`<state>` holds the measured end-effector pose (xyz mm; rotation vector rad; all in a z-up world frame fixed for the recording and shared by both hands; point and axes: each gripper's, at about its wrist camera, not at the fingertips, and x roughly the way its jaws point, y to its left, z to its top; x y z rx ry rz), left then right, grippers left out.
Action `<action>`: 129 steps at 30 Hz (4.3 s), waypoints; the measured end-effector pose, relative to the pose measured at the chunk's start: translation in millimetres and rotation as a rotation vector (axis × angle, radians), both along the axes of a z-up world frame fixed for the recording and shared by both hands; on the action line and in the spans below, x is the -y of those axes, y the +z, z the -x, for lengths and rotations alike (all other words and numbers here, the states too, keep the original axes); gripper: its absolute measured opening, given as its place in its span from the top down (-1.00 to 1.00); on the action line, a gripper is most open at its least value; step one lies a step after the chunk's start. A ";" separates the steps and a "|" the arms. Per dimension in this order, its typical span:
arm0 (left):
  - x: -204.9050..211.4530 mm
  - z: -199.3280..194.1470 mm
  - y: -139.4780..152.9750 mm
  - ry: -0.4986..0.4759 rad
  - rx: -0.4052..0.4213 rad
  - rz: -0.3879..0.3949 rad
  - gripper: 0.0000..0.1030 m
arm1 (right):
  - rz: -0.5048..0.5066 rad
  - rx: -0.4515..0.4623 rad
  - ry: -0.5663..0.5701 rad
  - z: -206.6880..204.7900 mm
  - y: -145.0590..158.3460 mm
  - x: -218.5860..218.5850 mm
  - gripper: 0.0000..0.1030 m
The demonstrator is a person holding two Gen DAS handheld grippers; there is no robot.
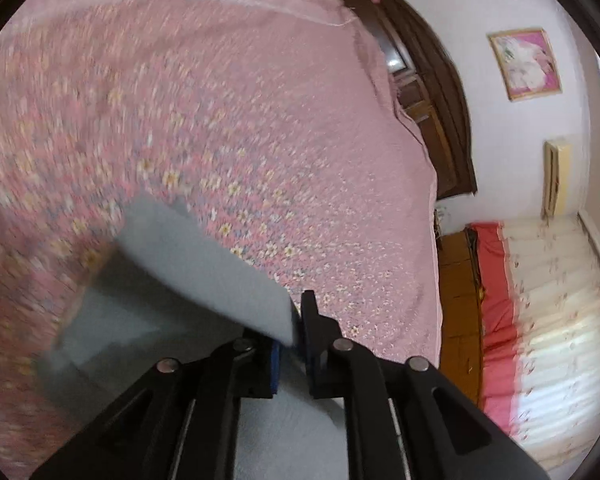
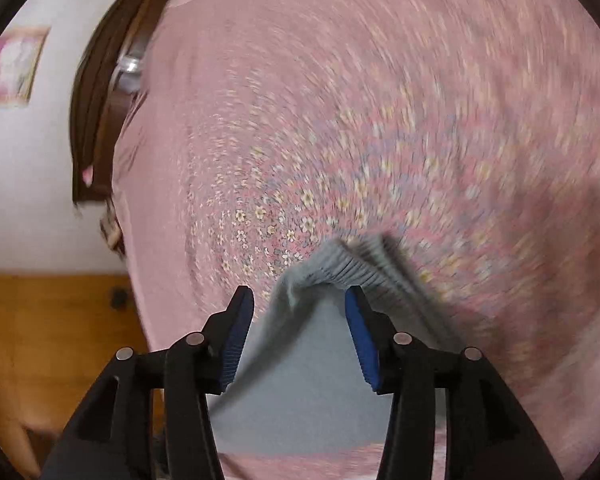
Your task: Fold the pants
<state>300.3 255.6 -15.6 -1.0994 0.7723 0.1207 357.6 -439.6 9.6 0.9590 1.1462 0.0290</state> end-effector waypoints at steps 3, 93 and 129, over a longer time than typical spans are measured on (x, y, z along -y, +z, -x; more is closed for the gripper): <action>-1.8 10.6 22.6 -0.019 0.013 -0.133 0.60 | 0.049 -0.015 0.071 3.6 6.5 3.7 -0.03; -80.3 253.6 -71.6 0.081 0.166 0.284 0.92 | -0.394 0.239 0.107 139.1 -93.4 -409.3 0.90; 3.8 338.7 -22.0 0.073 -0.011 -0.117 0.62 | 0.124 -0.008 -0.032 271.0 -4.4 -71.6 0.10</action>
